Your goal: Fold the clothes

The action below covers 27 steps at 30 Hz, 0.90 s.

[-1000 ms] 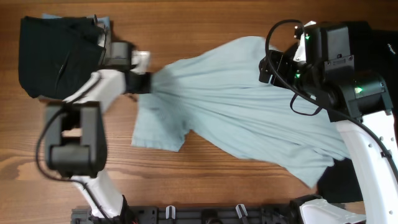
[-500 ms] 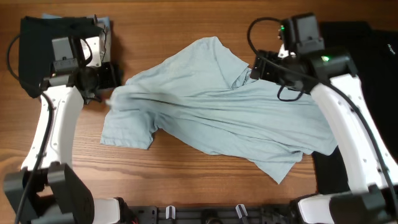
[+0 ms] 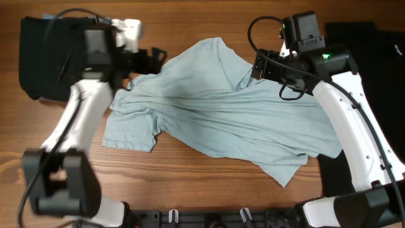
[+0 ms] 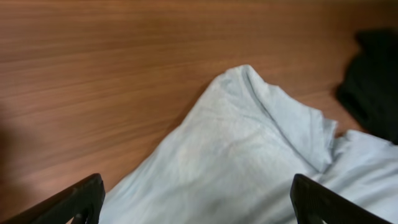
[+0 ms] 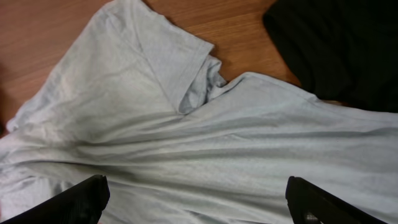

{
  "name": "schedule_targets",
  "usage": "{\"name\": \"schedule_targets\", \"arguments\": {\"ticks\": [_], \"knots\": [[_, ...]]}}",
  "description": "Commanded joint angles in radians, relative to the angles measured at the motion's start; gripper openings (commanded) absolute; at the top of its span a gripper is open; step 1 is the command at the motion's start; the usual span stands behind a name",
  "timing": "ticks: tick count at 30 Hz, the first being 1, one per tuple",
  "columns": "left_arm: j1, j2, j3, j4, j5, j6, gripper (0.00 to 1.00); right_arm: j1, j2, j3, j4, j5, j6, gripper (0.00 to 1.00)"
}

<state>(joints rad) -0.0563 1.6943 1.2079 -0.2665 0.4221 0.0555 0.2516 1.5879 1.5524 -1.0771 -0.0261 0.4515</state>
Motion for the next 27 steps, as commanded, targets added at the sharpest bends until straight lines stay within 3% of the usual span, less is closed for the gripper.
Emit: {"name": "schedule_targets", "arguments": {"ticks": [1,5,11,19,20,21,23,24,27], "knots": [[-0.104,0.153,-0.005,0.114,-0.168,0.02,0.94,-0.003,-0.028,-0.005,-0.007,-0.062,-0.007,0.96],[-0.144,0.265,-0.005,0.243,-0.207,0.1,0.86,-0.003,-0.028,-0.005,-0.031,-0.069,-0.006,0.96],[-0.151,0.387,-0.005,0.401,-0.211,0.103,0.71,-0.003,-0.028,-0.005,-0.055,-0.069,-0.005,0.96],[-0.153,0.463,-0.005,0.388,-0.175,0.102,0.61,-0.003,-0.028,-0.005,-0.068,-0.08,0.005,0.96],[-0.152,0.468,-0.005,0.385,-0.173,0.102,0.56,-0.003,-0.028,-0.005,-0.068,-0.079,0.004,0.96],[-0.152,0.469,-0.005,0.382,-0.173,0.102,0.45,-0.003,-0.028,-0.005,-0.068,-0.079,0.004,0.96],[-0.149,0.468,-0.005,0.384,-0.18,0.102,0.09,-0.003,-0.028,-0.005,-0.068,-0.079,0.004,0.96],[-0.145,0.467,-0.005,0.387,-0.194,0.098,0.04,-0.003,-0.028,-0.005,-0.068,-0.079,0.004,0.96],[-0.112,0.459,0.0,0.41,-0.386,-0.012,0.04,-0.003,-0.028,-0.005,-0.068,-0.079,0.004,0.96]]}}
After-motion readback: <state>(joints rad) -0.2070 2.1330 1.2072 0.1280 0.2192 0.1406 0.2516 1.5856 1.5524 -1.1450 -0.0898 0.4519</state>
